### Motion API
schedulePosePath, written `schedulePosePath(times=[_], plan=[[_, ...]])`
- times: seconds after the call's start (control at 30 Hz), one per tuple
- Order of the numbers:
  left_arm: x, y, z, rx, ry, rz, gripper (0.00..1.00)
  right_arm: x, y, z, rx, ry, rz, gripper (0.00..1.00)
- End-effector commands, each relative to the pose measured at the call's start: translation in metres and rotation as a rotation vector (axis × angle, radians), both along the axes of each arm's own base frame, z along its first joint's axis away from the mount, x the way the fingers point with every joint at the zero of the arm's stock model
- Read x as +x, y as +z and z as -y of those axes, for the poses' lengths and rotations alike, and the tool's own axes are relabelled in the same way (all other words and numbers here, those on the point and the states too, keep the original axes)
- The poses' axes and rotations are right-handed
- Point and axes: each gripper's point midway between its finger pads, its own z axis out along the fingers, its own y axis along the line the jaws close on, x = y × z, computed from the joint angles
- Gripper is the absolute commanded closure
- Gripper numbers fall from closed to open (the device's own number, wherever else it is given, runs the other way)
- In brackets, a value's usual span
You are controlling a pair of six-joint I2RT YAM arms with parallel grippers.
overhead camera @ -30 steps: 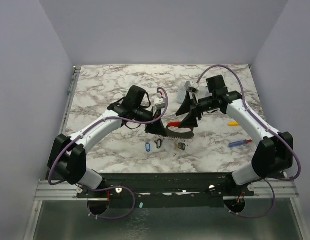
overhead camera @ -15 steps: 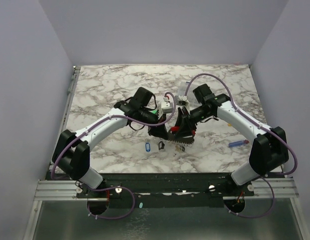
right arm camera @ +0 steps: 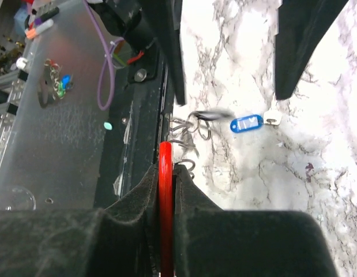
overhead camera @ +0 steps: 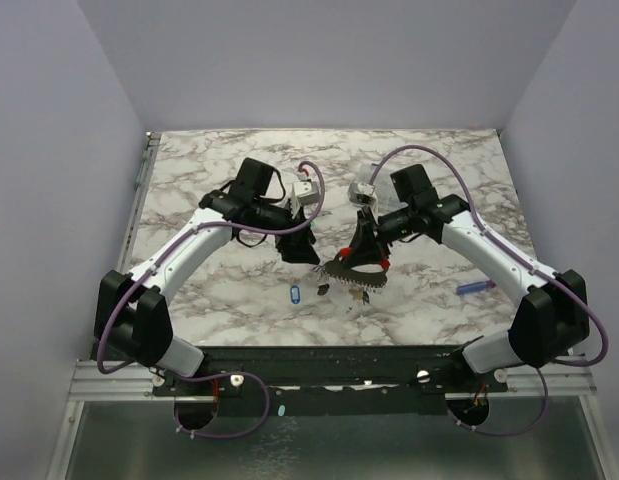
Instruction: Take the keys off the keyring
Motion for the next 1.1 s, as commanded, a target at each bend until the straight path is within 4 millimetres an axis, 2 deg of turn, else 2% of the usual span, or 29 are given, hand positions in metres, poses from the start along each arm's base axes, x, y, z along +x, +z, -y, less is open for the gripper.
schedulePosePath(times=[0.0,0.2,0.47,0.73,0.87,1.07], plan=[[0.005,0.004,-0.015,-0.012,0.01,0.103,0.25,0.002,0.027,-0.005,0.026,-0.058,-0.028,0.99],[0.006,-0.005,-0.01,-0.057,0.003,0.121,0.26,0.004,0.036,-0.008,0.029,-0.081,-0.066,0.99],[-0.009,-0.016,-0.002,-0.141,-0.091,0.124,0.29,0.003,0.039,-0.009,0.043,-0.075,-0.08,0.99],[-0.021,-0.019,0.004,-0.165,-0.143,0.109,0.45,0.003,0.037,-0.01,0.04,-0.069,-0.085,0.99],[-0.025,-0.019,0.004,-0.168,-0.151,0.106,0.46,0.003,0.038,-0.01,0.046,-0.062,-0.087,0.99],[-0.029,-0.024,0.004,-0.166,-0.163,0.099,0.54,0.002,0.044,-0.01,0.055,-0.056,-0.081,1.0]])
